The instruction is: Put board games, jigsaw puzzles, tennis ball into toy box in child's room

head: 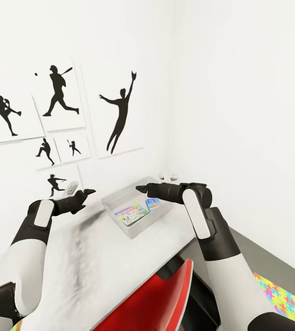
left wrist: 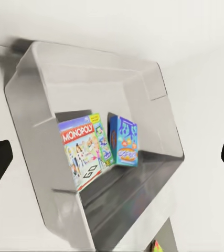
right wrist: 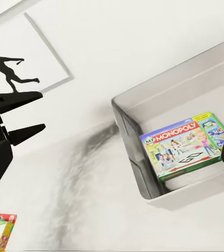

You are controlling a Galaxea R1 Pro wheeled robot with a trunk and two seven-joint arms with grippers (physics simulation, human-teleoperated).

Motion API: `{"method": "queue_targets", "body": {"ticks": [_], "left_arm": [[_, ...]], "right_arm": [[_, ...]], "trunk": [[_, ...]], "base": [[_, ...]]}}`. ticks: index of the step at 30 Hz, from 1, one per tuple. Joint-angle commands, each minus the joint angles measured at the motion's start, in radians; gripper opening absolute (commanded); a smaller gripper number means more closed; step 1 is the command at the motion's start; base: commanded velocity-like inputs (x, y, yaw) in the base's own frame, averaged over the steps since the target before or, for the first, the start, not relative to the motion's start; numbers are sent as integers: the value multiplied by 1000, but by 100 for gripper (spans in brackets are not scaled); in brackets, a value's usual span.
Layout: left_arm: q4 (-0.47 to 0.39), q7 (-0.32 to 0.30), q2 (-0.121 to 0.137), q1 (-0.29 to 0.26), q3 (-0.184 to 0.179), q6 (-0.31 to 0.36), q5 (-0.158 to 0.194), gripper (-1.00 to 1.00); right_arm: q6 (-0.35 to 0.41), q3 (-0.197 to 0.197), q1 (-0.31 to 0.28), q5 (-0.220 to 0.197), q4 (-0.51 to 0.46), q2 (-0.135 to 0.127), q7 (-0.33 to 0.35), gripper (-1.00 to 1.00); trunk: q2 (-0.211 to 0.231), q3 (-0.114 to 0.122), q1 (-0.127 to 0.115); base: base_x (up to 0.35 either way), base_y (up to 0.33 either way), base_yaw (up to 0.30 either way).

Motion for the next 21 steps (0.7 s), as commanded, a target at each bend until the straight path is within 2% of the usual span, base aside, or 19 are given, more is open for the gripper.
{"method": "queue_targets", "body": {"ticks": [1, 5, 11, 21], "left_arm": [[0, -7, 0, -1, 4, 5, -7, 100], [-1, -7, -1, -1, 4, 6, -7, 100], [-1, -7, -1, -1, 4, 6, -7, 100], [-1, -7, -1, -1, 4, 5, -7, 100]], "right_arm": [[4, 0, -1, -1, -1, 0, -1, 100], [4, 0, -1, 0, -1, 0, -1, 100], [4, 1, -1, 0, -1, 0, -2, 100], [4, 2, -1, 5, -1, 0, -2, 100]], "trunk": [[-2, -2, 0], [-2, -2, 0], [-2, -2, 0], [-2, -2, 0]], "base": [[-196, 1, 0], [-220, 0, 0], [-67, 0, 23], [-134, 49, 241]]}}
